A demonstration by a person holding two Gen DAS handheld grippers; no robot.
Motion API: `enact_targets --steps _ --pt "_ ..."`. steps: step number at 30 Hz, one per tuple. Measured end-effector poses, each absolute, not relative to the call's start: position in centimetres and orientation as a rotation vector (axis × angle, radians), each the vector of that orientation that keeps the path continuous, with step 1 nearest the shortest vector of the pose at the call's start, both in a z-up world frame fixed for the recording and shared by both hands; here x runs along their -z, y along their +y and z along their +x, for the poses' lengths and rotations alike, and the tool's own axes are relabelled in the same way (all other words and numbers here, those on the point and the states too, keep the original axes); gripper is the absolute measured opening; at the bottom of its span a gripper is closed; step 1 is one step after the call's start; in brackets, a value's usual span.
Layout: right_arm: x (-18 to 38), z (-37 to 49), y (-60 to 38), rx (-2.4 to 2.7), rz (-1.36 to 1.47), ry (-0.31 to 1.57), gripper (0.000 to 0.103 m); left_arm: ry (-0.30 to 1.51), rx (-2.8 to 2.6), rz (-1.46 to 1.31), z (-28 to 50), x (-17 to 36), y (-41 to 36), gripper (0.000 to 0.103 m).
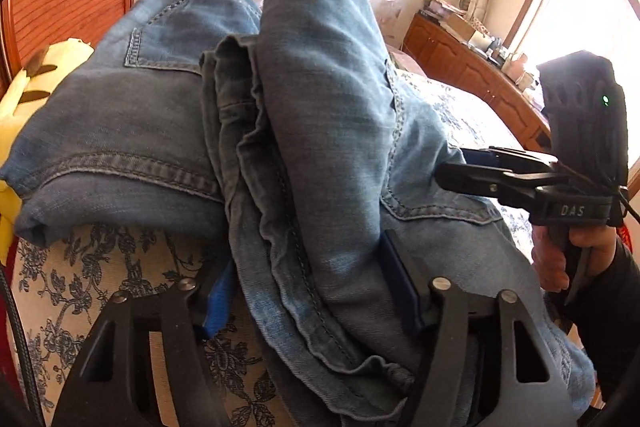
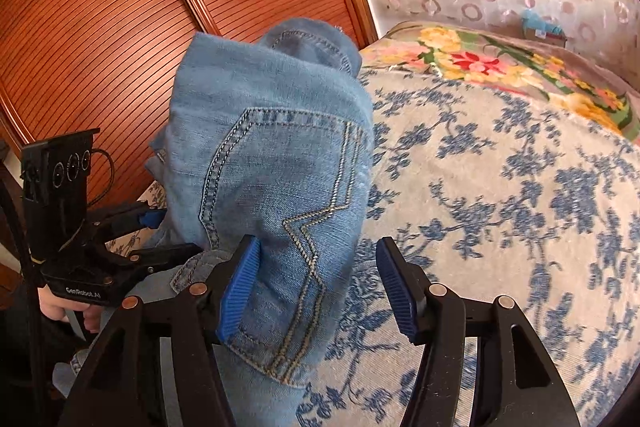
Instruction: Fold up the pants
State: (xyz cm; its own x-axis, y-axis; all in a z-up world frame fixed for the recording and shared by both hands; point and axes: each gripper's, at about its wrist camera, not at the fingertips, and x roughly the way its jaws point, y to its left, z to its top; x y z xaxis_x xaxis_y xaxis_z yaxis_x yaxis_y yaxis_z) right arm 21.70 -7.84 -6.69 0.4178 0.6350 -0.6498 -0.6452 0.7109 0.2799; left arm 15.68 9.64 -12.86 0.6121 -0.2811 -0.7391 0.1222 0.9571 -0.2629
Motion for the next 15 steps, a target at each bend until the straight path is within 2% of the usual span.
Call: enact_targets --steps 6,8,15 --pt "7.7 22.5 -7.5 -0.826 0.033 0.832 0.061 0.878 0.220 -0.170 15.1 13.0 9.3 0.058" --pt "8.0 22.8 -7.3 -0.838 0.051 0.845 0.055 0.878 0.215 -0.174 15.0 13.2 9.6 0.057" --pt "8.0 22.4 -6.4 -0.827 0.018 0.830 0.046 0.866 0.197 -0.165 13.9 13.2 10.1 0.051"
